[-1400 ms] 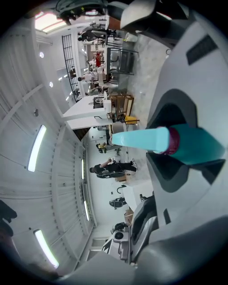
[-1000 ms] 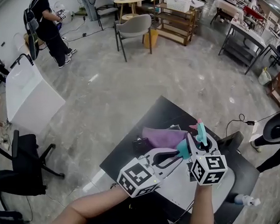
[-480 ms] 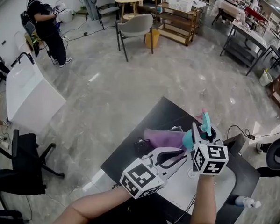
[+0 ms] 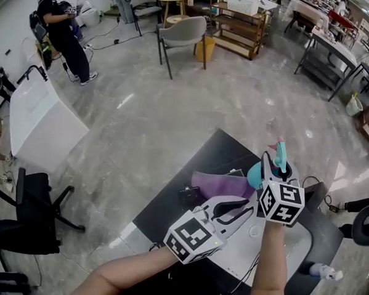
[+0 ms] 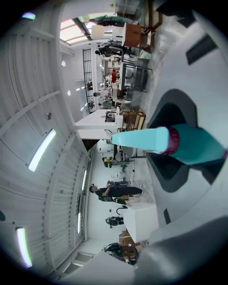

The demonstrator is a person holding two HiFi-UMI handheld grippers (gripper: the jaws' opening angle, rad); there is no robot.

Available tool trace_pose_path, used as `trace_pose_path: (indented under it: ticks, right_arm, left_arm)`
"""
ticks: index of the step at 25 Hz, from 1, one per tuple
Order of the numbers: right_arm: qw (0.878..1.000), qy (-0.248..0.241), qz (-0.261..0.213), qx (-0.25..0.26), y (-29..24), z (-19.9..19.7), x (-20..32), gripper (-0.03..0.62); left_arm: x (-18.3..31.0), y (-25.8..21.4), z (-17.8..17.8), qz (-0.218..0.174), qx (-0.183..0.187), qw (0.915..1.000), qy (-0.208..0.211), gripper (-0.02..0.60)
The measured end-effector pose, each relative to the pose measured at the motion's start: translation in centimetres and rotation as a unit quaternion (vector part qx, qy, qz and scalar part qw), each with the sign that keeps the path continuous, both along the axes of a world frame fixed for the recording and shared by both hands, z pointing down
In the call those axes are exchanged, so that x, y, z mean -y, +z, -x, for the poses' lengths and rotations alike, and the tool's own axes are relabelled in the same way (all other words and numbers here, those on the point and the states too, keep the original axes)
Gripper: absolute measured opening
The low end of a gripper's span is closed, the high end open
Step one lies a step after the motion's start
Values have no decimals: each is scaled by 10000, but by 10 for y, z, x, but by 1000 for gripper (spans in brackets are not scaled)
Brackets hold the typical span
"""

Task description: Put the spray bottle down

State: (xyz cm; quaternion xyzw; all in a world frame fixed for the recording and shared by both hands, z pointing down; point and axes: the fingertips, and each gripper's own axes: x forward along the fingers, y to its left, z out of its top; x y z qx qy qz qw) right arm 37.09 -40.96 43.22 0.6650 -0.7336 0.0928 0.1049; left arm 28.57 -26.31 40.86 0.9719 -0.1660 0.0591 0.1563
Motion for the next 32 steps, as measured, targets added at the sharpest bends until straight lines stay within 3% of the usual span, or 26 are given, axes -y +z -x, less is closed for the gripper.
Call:
trace_pose_path:
  ticks: [32]
  right_arm:
    - [9987,-411,-238,-161,21,13,38,161]
  left_arm:
    - [13,25,-21,204,41,9998,-64,61]
